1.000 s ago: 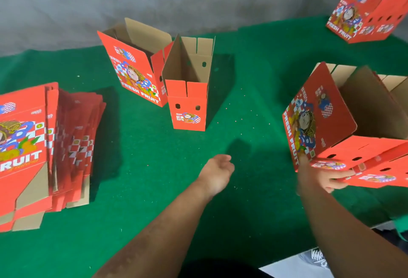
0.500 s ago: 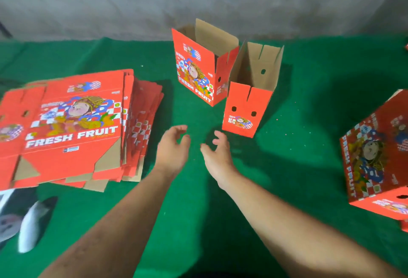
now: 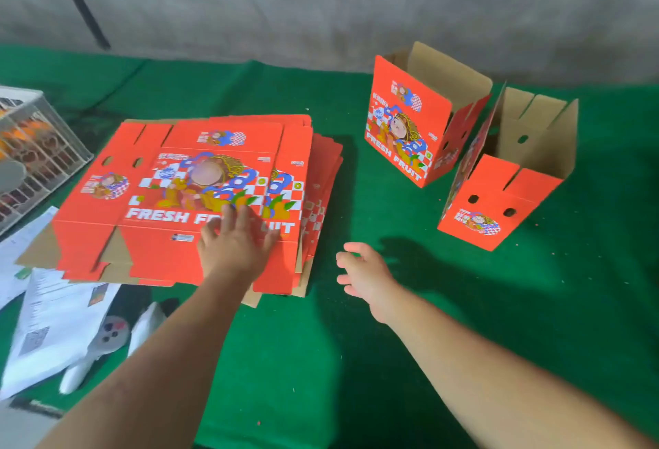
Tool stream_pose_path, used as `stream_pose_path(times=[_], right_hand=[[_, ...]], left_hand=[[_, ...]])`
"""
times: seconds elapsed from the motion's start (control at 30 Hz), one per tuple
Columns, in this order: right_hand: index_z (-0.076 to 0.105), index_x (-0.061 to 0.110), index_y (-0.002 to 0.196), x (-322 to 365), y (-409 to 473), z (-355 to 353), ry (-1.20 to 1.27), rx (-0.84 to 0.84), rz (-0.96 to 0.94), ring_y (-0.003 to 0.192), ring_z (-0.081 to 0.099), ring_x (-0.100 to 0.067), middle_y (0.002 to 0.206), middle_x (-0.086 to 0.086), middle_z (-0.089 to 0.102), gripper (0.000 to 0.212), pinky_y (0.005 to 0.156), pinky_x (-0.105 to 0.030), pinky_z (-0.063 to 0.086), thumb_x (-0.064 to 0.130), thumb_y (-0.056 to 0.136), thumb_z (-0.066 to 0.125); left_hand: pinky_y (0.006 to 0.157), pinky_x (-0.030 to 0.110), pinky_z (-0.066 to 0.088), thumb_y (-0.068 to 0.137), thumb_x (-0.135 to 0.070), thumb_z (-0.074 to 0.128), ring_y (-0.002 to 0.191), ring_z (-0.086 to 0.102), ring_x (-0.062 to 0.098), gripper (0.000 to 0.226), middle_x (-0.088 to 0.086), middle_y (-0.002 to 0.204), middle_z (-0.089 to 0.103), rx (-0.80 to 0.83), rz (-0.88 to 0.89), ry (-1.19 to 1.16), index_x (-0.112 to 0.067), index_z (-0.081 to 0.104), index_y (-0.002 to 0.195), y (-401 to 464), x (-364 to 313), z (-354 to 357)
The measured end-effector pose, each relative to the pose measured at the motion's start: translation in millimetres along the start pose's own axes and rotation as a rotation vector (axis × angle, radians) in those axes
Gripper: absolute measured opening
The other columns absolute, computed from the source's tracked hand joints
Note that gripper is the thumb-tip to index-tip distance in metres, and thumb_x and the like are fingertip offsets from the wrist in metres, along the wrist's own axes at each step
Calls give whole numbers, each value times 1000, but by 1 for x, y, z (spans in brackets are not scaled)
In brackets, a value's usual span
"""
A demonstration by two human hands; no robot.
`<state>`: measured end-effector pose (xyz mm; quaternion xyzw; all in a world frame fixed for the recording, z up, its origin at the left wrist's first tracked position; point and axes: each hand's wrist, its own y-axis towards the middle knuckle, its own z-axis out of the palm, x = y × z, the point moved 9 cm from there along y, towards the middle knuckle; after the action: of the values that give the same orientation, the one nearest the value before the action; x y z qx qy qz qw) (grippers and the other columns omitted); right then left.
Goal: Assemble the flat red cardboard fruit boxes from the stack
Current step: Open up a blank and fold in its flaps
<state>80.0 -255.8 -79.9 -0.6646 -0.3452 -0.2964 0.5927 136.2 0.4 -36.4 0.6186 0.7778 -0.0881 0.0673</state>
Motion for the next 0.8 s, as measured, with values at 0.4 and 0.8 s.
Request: stream_pose_path(times=[0.4,0.8], right_hand=[[70,12,114,20,4,-40,216,-261,-63,101,74,-37,109,-16,76,18,93,-52,60,11,100,59],[65,17,133,-14,-55,-191,543,-212,-280,94,76,-21,117,-7,77,30,68,-38,61,12,107,52]], left_hand=[[110,38,32,90,-58,34,123,48,29,80,4,154,51,137,606,-165,-21,29,160,-92,-146,40],[121,48,23,91,-65,50,145,35,43,84,10,160,42,-21,-96,-550,-19,32,159,-39,-10,5]])
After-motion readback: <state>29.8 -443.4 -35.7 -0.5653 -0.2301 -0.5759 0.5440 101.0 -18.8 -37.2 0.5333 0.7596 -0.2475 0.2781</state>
